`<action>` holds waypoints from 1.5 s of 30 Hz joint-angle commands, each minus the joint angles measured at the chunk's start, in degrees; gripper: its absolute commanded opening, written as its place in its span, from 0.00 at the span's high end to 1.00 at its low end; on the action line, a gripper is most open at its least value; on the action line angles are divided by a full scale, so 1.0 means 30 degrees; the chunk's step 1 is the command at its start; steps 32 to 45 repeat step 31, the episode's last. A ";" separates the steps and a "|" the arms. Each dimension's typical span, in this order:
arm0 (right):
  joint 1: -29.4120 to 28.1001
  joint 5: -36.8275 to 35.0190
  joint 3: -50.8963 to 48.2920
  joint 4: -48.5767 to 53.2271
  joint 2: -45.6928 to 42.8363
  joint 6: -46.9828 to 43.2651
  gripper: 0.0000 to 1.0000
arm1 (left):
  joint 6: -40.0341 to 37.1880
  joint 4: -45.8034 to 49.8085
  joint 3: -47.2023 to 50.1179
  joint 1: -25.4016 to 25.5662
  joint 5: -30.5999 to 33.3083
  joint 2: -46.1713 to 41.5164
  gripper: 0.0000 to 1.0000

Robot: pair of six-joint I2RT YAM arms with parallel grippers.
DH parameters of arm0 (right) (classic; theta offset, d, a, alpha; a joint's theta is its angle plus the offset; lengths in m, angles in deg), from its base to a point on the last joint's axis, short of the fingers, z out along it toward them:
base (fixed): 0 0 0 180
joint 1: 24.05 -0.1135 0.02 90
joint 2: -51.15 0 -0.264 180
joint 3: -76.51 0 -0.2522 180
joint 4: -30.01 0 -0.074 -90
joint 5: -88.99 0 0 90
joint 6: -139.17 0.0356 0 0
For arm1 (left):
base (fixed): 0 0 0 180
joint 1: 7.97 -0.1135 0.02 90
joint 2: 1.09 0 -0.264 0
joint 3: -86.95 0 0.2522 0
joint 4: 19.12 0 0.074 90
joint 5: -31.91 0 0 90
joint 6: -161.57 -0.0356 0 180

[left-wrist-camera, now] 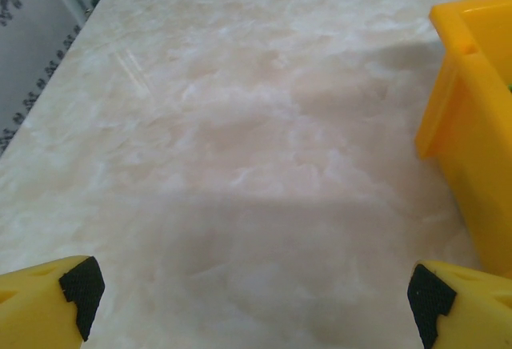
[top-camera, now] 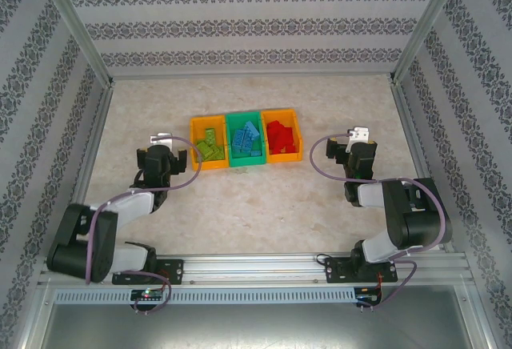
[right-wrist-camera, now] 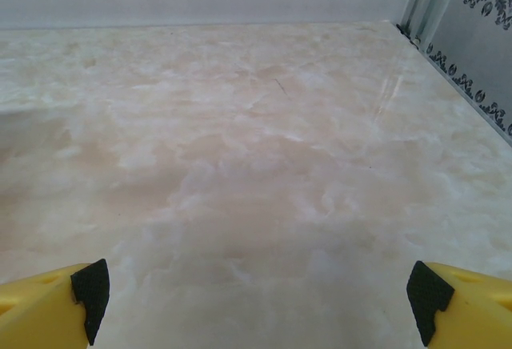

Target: Sort the legos into containers by color

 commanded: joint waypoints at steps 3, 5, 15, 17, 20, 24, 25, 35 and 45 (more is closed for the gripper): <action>0.0050 0.0341 0.0129 -0.0685 -0.0069 -0.0178 0.02 | -0.0296 -0.5375 0.0515 -0.1327 -0.2727 0.1817 0.01; 0.0050 0.0352 0.0129 -0.0718 -0.0077 -0.0167 0.02 | -0.0228 -0.7524 0.1189 -0.1743 -0.3788 0.2994 0.01; 0.0069 0.0366 0.0129 -0.0679 -0.0088 -0.0151 0.02 | 0.0544 -0.6171 -0.0049 -0.2683 -0.4837 0.4030 0.01; 0.0080 0.0381 0.0129 -0.0665 -0.0077 -0.0166 0.02 | 0.0545 -0.6124 -0.0082 -0.2713 -0.4851 0.4032 0.01; 0.0077 0.0361 0.0129 -0.0686 -0.0085 -0.0150 0.02 | 0.0546 -0.6021 -0.0107 -0.2713 -0.4866 0.3990 0.01; 0.0054 0.0391 0.0131 -0.0664 -0.0074 -0.0192 0.02 | 0.0565 -0.6041 -0.0092 -0.2713 -0.4867 0.4000 0.01; 0.0059 0.0405 0.0197 -0.0610 -0.0042 -0.0179 0.02 | 0.0554 -0.6006 -0.0102 -0.2714 -0.4866 0.3998 0.01; -0.0213 -0.0183 0.0005 -0.0897 -0.0108 -0.0360 0.02 | 0.0555 -0.6036 -0.0106 -0.2715 -0.4866 0.4010 0.01; -0.0213 -0.0183 0.0005 -0.0897 -0.0108 -0.0360 0.02 | 0.0555 -0.6036 -0.0106 -0.2715 -0.4866 0.4010 0.01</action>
